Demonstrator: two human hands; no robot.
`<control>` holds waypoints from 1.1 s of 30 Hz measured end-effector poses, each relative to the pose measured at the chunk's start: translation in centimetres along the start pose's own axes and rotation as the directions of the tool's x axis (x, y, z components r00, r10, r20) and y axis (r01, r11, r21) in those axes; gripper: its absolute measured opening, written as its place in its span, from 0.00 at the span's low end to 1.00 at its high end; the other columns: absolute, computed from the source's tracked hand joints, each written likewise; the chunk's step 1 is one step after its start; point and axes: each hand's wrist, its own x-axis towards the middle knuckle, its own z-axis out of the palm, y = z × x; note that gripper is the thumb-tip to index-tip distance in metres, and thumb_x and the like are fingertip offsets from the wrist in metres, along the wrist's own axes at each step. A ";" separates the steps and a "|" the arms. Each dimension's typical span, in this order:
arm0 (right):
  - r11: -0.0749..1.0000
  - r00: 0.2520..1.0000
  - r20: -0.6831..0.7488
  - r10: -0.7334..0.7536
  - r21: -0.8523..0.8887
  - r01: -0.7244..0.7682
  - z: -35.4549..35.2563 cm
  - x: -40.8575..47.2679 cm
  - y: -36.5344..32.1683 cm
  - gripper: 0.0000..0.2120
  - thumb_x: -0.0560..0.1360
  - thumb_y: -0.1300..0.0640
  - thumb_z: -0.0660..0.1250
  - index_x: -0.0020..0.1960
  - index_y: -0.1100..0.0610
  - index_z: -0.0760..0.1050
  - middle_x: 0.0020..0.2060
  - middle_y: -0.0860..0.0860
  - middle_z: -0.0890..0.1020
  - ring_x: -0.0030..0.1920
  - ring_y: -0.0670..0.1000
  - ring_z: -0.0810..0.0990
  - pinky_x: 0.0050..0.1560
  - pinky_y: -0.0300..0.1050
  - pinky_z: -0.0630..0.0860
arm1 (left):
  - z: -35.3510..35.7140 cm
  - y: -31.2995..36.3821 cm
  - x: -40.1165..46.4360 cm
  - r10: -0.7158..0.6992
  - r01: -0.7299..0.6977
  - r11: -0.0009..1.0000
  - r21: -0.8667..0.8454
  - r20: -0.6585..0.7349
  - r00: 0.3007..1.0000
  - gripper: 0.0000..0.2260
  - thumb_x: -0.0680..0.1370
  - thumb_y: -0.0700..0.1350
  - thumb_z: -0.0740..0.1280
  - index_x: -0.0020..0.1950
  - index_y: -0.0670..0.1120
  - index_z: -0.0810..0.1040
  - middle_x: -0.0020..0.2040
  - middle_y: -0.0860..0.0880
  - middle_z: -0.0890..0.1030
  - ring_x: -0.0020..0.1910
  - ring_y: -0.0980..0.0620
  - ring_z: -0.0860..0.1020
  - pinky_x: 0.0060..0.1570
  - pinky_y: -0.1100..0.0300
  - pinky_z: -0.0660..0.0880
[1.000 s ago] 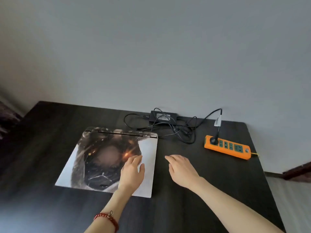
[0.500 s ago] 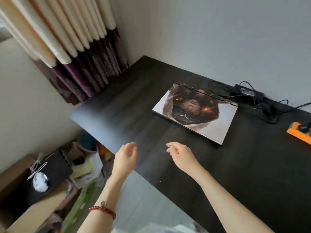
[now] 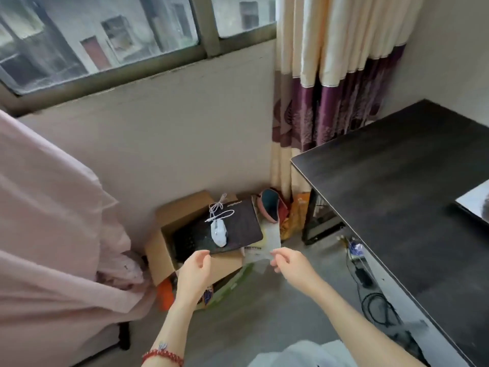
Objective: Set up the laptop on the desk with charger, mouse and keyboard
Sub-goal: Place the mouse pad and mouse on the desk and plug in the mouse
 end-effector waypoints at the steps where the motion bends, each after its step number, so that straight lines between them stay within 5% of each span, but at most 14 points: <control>1: 1.000 1.000 0.019 -0.002 -0.024 0.002 1.2 1.1 -0.6 0.15 0.79 0.56 0.53 0.62 0.53 0.73 0.48 0.47 0.79 0.50 0.48 0.78 0.50 0.40 0.71 | -0.6 -1.3 0.8 -0.045 0.045 0.999 -0.015 -0.012 0.999 0.13 0.79 0.46 0.58 0.61 0.48 0.75 0.61 0.47 0.78 0.59 0.48 0.75 0.52 0.57 0.71; 5: 0.992 0.999 0.036 0.012 -0.128 -0.007 4.3 7.0 -2.3 0.16 0.79 0.58 0.54 0.64 0.54 0.71 0.54 0.50 0.79 0.50 0.48 0.77 0.47 0.37 0.70 | -0.3 -5.3 4.6 -0.184 0.187 0.979 -0.084 0.039 0.982 0.15 0.79 0.49 0.59 0.65 0.48 0.71 0.63 0.47 0.75 0.59 0.49 0.73 0.51 0.58 0.71; 7: 0.987 0.999 0.014 0.033 -0.161 -0.030 4.8 10.3 -2.6 0.16 0.79 0.58 0.54 0.65 0.54 0.70 0.58 0.51 0.77 0.52 0.48 0.76 0.46 0.34 0.69 | 0.9 -6.1 6.6 -0.233 0.244 0.964 -0.106 0.103 0.967 0.20 0.78 0.51 0.60 0.69 0.47 0.66 0.67 0.46 0.71 0.64 0.49 0.70 0.59 0.56 0.69; 10: 0.981 0.998 -0.021 0.065 -0.182 -0.068 5.3 16.2 -2.6 0.17 0.79 0.59 0.54 0.67 0.56 0.68 0.64 0.53 0.74 0.62 0.52 0.73 0.55 0.38 0.68 | 3.0 -6.7 11.2 -0.282 0.302 0.945 -0.123 0.159 0.946 0.28 0.76 0.53 0.63 0.72 0.44 0.59 0.72 0.45 0.64 0.71 0.48 0.63 0.67 0.55 0.62; 16: 0.950 0.982 -0.098 0.164 -0.252 -0.184 6.9 31.6 -0.1 0.18 0.78 0.60 0.56 0.67 0.62 0.67 0.64 0.59 0.72 0.64 0.57 0.71 0.63 0.49 0.67 | 9.9 -8.4 24.7 -0.384 0.394 0.918 -0.037 0.162 0.909 0.40 0.72 0.57 0.68 0.75 0.47 0.50 0.75 0.44 0.56 0.72 0.43 0.58 0.69 0.48 0.59; 20: 0.914 0.955 -0.073 0.287 -0.277 -0.296 9.2 39.0 3.1 0.27 0.78 0.52 0.59 0.72 0.64 0.57 0.70 0.61 0.64 0.70 0.59 0.63 0.70 0.53 0.62 | 15.2 -10.7 33.2 -0.494 0.514 0.856 -0.047 0.214 0.843 0.44 0.69 0.65 0.65 0.75 0.50 0.45 0.77 0.47 0.50 0.75 0.44 0.51 0.71 0.43 0.55; 23: 0.921 0.937 -0.004 0.350 -0.180 -0.344 10.3 41.1 4.8 0.29 0.78 0.49 0.60 0.73 0.61 0.57 0.70 0.58 0.67 0.69 0.58 0.66 0.68 0.56 0.65 | 18.0 -11.9 36.9 -0.592 0.615 0.787 -0.056 0.213 0.777 0.46 0.68 0.68 0.63 0.75 0.50 0.43 0.77 0.46 0.50 0.74 0.42 0.51 0.71 0.39 0.52; 26: 0.919 0.929 -0.033 0.368 -0.140 -0.369 10.9 42.1 5.8 0.23 0.77 0.49 0.62 0.67 0.60 0.66 0.63 0.56 0.75 0.62 0.57 0.73 0.63 0.56 0.71 | 20.0 -12.8 38.1 -0.656 0.657 0.751 0.067 0.188 0.731 0.45 0.69 0.63 0.67 0.75 0.49 0.45 0.74 0.43 0.53 0.71 0.38 0.57 0.67 0.40 0.60; 33: 0.901 0.901 -0.086 0.425 -0.056 -0.430 11.7 42.2 5.1 0.24 0.71 0.44 0.68 0.59 0.58 0.67 0.56 0.54 0.76 0.55 0.56 0.77 0.56 0.57 0.76 | 19.9 -14.5 38.1 -0.557 0.576 0.816 -0.049 0.196 0.807 0.29 0.73 0.49 0.67 0.69 0.41 0.60 0.65 0.40 0.67 0.60 0.40 0.71 0.58 0.49 0.69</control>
